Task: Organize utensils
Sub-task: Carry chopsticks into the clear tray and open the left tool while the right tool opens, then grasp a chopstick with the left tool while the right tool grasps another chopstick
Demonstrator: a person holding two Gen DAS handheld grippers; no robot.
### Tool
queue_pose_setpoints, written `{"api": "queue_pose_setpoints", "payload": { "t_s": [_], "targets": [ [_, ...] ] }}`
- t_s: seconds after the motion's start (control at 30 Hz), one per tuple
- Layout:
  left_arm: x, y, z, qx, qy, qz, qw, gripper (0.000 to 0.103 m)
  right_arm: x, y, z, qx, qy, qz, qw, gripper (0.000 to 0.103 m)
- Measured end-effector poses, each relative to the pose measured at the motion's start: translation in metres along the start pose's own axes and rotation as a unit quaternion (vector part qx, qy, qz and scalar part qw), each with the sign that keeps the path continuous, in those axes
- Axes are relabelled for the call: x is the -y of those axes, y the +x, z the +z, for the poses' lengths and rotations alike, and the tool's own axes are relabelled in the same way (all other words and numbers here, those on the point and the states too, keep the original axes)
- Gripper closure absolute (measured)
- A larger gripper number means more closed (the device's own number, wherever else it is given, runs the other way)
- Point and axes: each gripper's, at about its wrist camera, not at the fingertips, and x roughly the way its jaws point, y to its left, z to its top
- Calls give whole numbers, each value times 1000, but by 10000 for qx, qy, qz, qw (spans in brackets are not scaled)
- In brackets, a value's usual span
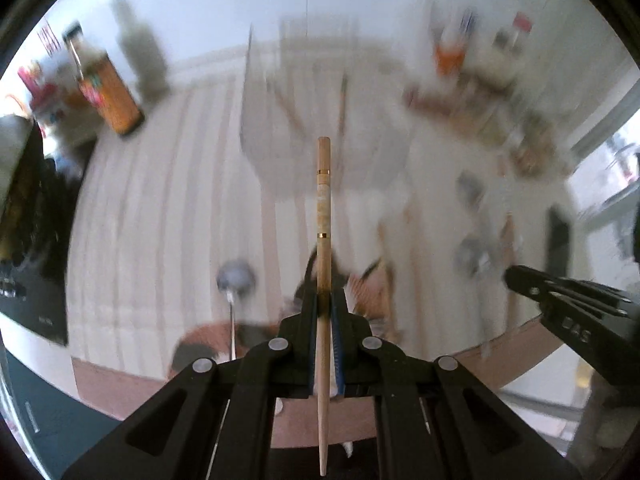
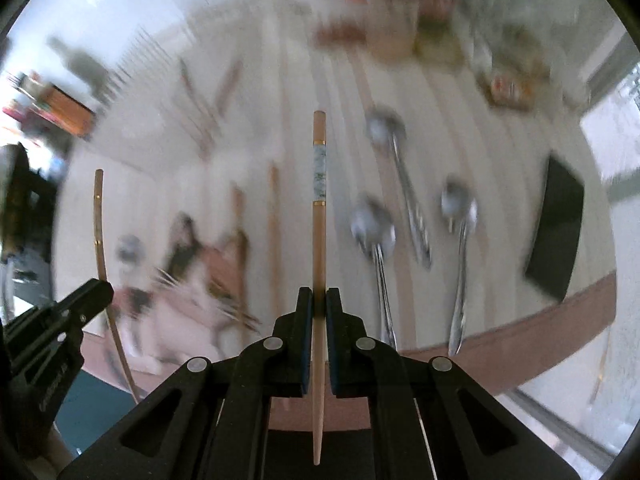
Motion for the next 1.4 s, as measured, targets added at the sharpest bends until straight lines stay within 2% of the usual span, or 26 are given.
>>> {"api": "queue_pose_setpoints", "payload": {
  "t_s": [0.13,0.27,0.4,0.53,0.7,0.9,0.93,1.0,1.03,1.1,1.2,1.23,1.27,1.3,1.33,1.37,1.4],
  "targets": [
    [-10,-43,52,396,-192,-422,9981,99,-9,-49,45,407,-154,443,9981,96],
    [-19,-56,110,557,-307,-589,9962,99,-23,-70,103,633,-178,722,9952,96],
    [-30,-38,163,312,-327,-599,9972,99,-36,-62,161,542,-167,896,9944,96],
    [-42,4,198,-185,-400,-556,9975,99,-54,-28,213,264,-143,893,9956,97],
    [-58,60,217,-769,-656,-569,9933,99,-66,20,239,-102,-155,738,9971,96],
    [-68,89,223,-1118,-871,-495,9887,97,-77,54,248,-462,-194,666,9965,96],
    [-69,89,223,-1149,-896,-519,9880,97,-78,55,249,-494,-196,675,9963,94],
    [-71,87,222,-1141,-901,-427,9884,94,-78,51,250,-449,-230,673,9965,85],
    [-73,84,221,-1111,-881,-313,9894,93,-75,48,250,-408,-243,650,9968,78],
    [-75,76,218,-969,-872,-136,9914,89,-73,41,249,-321,-247,602,9974,75],
    [-76,61,209,-697,-843,113,9939,64,-67,24,244,-156,-270,543,9980,72],
    [-76,55,206,-581,-825,226,9946,49,-65,17,240,-55,-302,444,9985,68],
    [-77,48,201,-419,-821,320,9952,41,-62,12,237,29,-323,363,9988,64],
    [-78,42,197,-266,-814,408,9955,38,-57,5,233,105,-313,327,9989,62],
    [-78,36,192,-122,-798,514,9954,28,-51,-1,228,170,-263,314,9990,55],
    [-77,31,186,15,-793,627,9949,12,-46,-7,222,234,-222,299,9990,48],
    [-76,26,180,119,-787,685,9945,5,-38,-14,214,343,-191,254,9989,46]
  ]
}}
